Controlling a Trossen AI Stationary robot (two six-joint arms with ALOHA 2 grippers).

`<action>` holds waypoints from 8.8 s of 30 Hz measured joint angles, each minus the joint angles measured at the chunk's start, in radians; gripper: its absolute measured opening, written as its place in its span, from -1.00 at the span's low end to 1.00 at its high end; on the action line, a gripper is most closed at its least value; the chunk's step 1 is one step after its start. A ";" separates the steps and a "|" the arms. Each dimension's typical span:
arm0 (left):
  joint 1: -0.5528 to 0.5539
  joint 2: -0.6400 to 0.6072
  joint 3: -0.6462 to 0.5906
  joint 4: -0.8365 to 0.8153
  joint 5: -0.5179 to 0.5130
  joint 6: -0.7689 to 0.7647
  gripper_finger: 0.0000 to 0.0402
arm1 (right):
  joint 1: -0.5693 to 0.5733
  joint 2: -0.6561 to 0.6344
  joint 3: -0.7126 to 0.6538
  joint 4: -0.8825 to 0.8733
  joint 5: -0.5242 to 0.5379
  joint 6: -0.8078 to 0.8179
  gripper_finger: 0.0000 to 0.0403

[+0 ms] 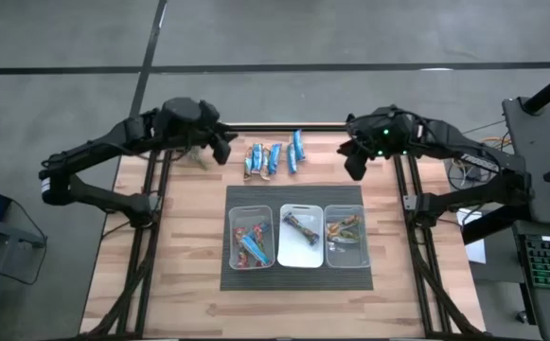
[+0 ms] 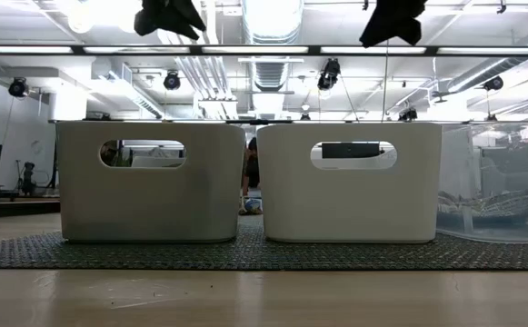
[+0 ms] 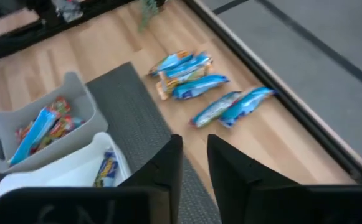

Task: Pick and place Granola Bars by type
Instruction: Put the orange granola bar into the transparent bin

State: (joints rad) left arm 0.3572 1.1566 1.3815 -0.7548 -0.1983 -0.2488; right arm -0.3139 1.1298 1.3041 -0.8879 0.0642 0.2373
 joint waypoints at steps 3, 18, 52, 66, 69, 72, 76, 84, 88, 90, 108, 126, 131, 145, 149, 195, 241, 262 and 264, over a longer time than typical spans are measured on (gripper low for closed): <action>0.054 0.066 0.075 -0.099 0.002 -0.064 -0.39 | -0.024 -0.019 0.000 -0.009 0.004 0.014 -0.51; 0.132 0.329 0.288 -0.222 0.075 -0.038 -0.10 | -0.027 -0.016 -0.001 -0.075 0.018 0.021 -0.11; 0.178 0.808 0.282 -0.319 0.022 -0.419 -0.01 | -0.027 -0.016 -0.020 -0.108 0.068 0.025 -0.09; 0.202 0.864 0.250 -0.303 0.051 -0.442 -0.01 | -0.027 -0.016 -0.093 -0.102 0.067 0.051 -0.08; 0.212 0.864 0.216 -0.304 0.054 -0.443 -0.01 | -0.027 -0.016 -0.097 -0.102 0.067 0.051 -0.08; 0.218 0.864 0.186 -0.295 0.059 -0.442 -0.01 | -0.027 -0.016 -0.097 -0.100 0.066 0.051 -0.08; 0.217 0.863 0.164 -0.261 0.087 -0.441 -0.01 | -0.027 -0.016 -0.097 -0.100 0.066 0.051 -0.08; 0.217 0.860 0.163 -0.241 0.101 -0.441 -0.01 | -0.027 -0.016 -0.097 -0.100 0.065 0.057 -0.08; 0.217 0.857 0.163 -0.228 0.104 -0.441 -0.01 | -0.027 -0.016 -0.097 -0.099 0.066 0.058 -0.08; 0.217 0.857 0.163 -0.208 0.113 -0.440 -0.01 | -0.027 -0.016 -0.097 -0.099 0.066 0.058 -0.08; 0.218 0.861 0.125 -0.143 0.129 -0.457 -0.01 | -0.027 -0.016 -0.097 -0.095 0.066 0.058 -0.10; 0.218 0.861 0.045 -0.093 0.158 -0.467 -0.16 | -0.027 -0.016 -0.097 -0.090 0.066 0.063 -0.13; 0.218 0.862 0.045 -0.093 0.160 -0.457 -0.51 | -0.027 -0.016 -0.097 -0.089 0.066 0.062 -0.14; 0.216 0.855 0.103 -0.149 0.192 -0.384 -0.87 | -0.027 -0.016 -0.097 -0.070 0.066 0.062 -0.15; 0.217 0.844 0.167 -0.239 0.189 -0.342 -0.87 | -0.027 -0.016 -0.097 -0.066 0.067 0.062 -0.15; -0.161 0.695 0.530 0.292 0.558 -0.246 -0.87 | -0.027 -0.279 -0.068 -0.194 -0.099 -0.035 -0.94; -0.379 1.095 0.529 0.832 0.814 -0.361 -0.87 | -0.027 -0.388 -0.082 -0.242 -0.035 0.032 -0.96; -0.400 1.095 0.526 0.802 0.503 -0.018 -0.87 | -0.027 -0.388 -0.082 -0.239 -0.035 0.051 -0.96; -0.399 1.095 0.516 0.796 0.485 0.003 -0.87 | -0.027 -0.388 -0.083 -0.239 -0.035 0.052 -0.96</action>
State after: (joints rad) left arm -0.0421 2.2520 1.8975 0.0410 0.2863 -0.2456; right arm -0.3408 0.7418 1.2213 -1.1267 0.0296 0.2889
